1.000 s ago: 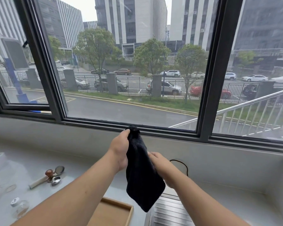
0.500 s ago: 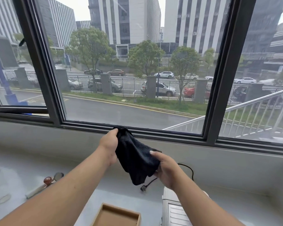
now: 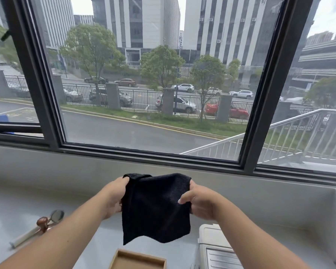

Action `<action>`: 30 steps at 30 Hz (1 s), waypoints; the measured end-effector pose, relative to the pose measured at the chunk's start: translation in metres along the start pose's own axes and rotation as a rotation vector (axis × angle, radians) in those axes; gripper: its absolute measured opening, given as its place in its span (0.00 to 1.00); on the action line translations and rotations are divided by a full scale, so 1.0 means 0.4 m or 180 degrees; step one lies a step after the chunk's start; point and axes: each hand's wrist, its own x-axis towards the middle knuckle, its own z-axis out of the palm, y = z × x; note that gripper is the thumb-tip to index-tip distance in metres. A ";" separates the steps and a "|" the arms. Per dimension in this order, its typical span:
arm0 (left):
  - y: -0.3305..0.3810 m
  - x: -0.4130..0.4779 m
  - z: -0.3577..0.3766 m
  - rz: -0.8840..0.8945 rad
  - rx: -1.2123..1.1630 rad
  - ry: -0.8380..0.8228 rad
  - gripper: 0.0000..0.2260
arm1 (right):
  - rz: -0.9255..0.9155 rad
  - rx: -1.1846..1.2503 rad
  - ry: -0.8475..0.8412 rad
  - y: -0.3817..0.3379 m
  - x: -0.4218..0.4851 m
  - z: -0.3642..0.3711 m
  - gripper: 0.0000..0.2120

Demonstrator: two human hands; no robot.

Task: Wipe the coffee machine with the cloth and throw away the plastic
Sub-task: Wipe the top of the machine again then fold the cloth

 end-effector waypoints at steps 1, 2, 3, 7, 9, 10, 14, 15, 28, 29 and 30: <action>-0.002 0.008 -0.008 -0.0020 0.0060 -0.0018 0.16 | 0.0013 -0.0048 -0.0006 0.001 0.002 0.002 0.35; -0.003 0.015 -0.016 -0.0048 0.0116 -0.0029 0.16 | 0.0032 -0.0109 0.0021 0.001 0.004 0.006 0.34; -0.004 0.025 -0.026 -0.0078 0.0151 -0.0019 0.16 | 0.0057 -0.0205 0.0058 0.001 0.007 0.011 0.32; -0.008 0.052 -0.056 -0.0198 0.0248 -0.0045 0.18 | 0.0067 -0.0587 0.0252 -0.002 0.018 0.029 0.23; -0.009 0.064 -0.068 -0.0256 0.0236 -0.0166 0.21 | -0.0012 -0.0516 0.0358 -0.005 0.030 0.036 0.19; -0.009 0.070 -0.072 -0.0288 0.0179 -0.0249 0.21 | -0.0066 -0.0427 0.0430 -0.007 0.037 0.038 0.17; -0.012 0.091 -0.089 -0.0298 0.0209 -0.0416 0.15 | -0.0058 -0.0238 0.1057 -0.003 0.064 0.034 0.10; -0.016 0.099 -0.095 -0.0239 0.0202 -0.0402 0.15 | 0.0047 -0.0166 0.1137 0.002 0.069 0.033 0.10; -0.017 0.163 -0.221 0.1402 0.2496 0.0308 0.08 | -0.0412 -0.2784 0.1536 0.009 0.090 0.076 0.18; -0.014 0.162 -0.229 0.1471 0.2766 0.0427 0.07 | -0.0372 -0.3055 0.1573 0.006 0.089 0.083 0.14; -0.010 0.163 -0.235 0.1541 0.2959 0.0510 0.06 | -0.0325 -0.3230 0.1608 0.005 0.087 0.088 0.11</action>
